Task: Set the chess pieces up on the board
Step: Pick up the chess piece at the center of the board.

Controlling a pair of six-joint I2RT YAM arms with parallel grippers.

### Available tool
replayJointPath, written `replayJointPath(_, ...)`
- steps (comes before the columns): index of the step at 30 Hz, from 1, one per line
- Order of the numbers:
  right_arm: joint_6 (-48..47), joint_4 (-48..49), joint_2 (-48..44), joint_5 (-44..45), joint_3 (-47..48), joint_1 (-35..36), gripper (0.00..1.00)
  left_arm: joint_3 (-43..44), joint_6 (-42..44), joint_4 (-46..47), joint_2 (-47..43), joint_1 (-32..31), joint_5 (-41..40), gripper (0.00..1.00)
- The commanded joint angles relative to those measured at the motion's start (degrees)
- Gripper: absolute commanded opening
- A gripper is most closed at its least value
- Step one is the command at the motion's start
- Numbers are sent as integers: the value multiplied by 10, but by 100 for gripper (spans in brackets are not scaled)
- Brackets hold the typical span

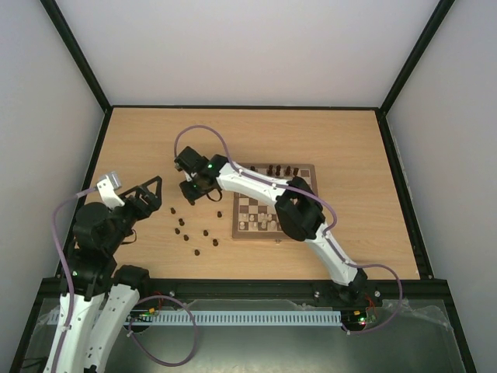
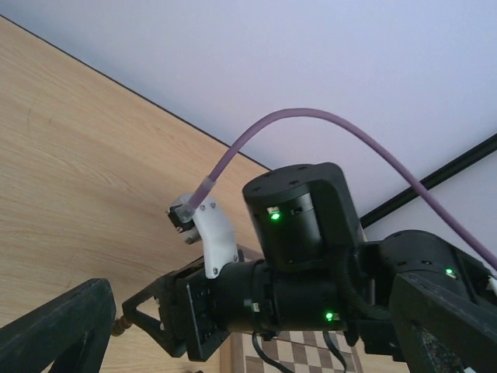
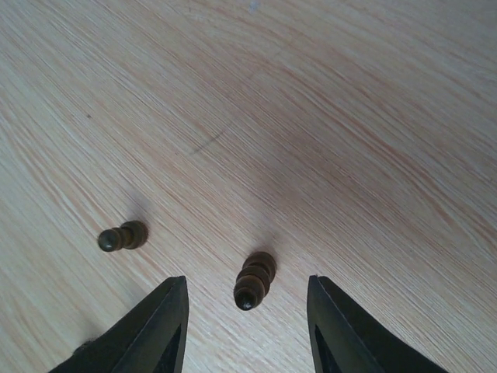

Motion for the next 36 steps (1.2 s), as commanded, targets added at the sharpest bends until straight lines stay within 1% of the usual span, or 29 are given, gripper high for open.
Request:
replayJointPath(1,-5,-56,19,28,27,6,42,18,-1,-18,-7,-1,9,100)
replayJointPath(3,-5,-59,25,29,30,7,38,18,0,-19,-8,-2,8,100)
replayJointPath(6,-5,-59,31,28,32,9,37,17,0,-18,-8,-2,6,100)
replayJointPath(10,-5,-60,42,27,38,10,33,17,0,-18,-9,-2,5,100)
replayJointPath(18,-5,-62,53,25,47,14,31,17,3,-22,-10,-2,-1,100)
replayJointPath(21,-5,-62,56,24,47,16,27,17,2,-22,-10,-2,-3,100)
replayJointPath(24,-4,-62,58,25,48,17,22,15,4,-22,-10,-2,-4,100)
replayJointPath(27,-4,-65,57,29,48,17,12,16,4,-22,-10,-2,-5,100)
replayJointPath(29,-4,-68,54,31,48,17,7,16,5,-22,-10,-2,-5,100)
replayJointPath(30,-4,-68,52,32,47,17,3,16,5,-22,-9,-2,-5,100)
replayJointPath(31,-4,-68,50,34,46,17,2,16,5,-22,-9,-2,-5,99)
replayJointPath(36,-4,-72,17,53,32,17,1,14,7,-22,-8,-2,-6,100)
